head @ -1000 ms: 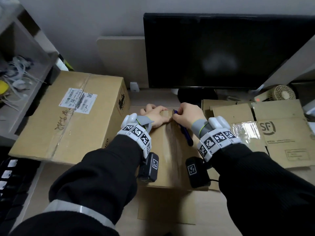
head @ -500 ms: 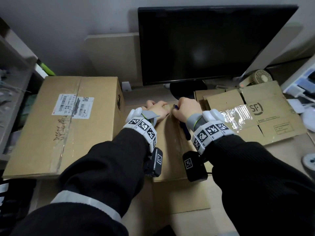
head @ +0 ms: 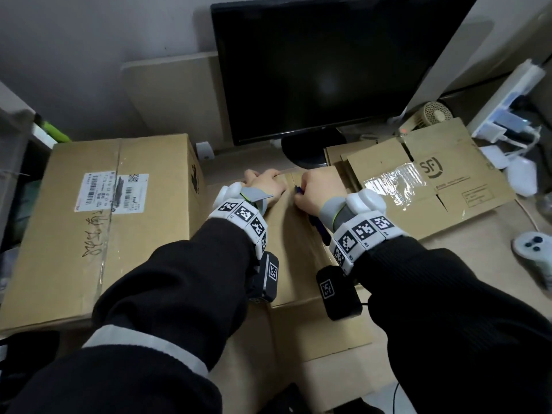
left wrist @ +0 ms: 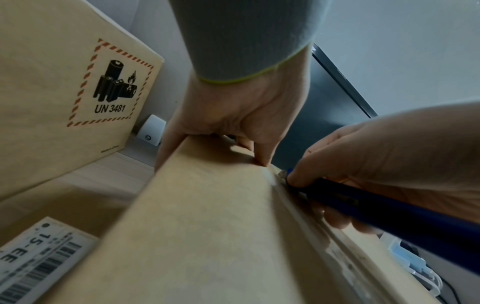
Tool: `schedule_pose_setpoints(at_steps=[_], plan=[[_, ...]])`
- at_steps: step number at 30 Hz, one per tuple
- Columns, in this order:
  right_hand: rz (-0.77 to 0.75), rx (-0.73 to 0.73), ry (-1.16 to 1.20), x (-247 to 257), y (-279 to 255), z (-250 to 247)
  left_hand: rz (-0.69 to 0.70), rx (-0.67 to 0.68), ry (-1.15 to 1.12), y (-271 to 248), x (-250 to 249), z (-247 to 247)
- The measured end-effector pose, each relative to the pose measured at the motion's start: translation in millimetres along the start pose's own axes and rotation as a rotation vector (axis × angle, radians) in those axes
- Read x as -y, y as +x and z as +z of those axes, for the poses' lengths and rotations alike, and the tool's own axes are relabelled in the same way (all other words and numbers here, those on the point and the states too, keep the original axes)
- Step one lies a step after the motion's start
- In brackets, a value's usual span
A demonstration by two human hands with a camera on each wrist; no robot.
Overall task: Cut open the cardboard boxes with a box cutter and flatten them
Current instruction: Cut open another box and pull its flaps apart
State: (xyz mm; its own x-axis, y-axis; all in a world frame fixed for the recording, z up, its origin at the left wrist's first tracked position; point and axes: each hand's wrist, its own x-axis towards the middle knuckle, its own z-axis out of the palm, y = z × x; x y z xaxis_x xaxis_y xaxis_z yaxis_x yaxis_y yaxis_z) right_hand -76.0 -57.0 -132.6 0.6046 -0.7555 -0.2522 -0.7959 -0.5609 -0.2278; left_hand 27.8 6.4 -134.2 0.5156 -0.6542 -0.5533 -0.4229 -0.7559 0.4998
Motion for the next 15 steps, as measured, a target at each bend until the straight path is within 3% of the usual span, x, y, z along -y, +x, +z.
schedule_pose_setpoints(at_steps=[15], plan=[[0.055, 0.084, 0.044, -7, -43, 5, 0.008, -0.076, -0.008, -2, 1, 5]])
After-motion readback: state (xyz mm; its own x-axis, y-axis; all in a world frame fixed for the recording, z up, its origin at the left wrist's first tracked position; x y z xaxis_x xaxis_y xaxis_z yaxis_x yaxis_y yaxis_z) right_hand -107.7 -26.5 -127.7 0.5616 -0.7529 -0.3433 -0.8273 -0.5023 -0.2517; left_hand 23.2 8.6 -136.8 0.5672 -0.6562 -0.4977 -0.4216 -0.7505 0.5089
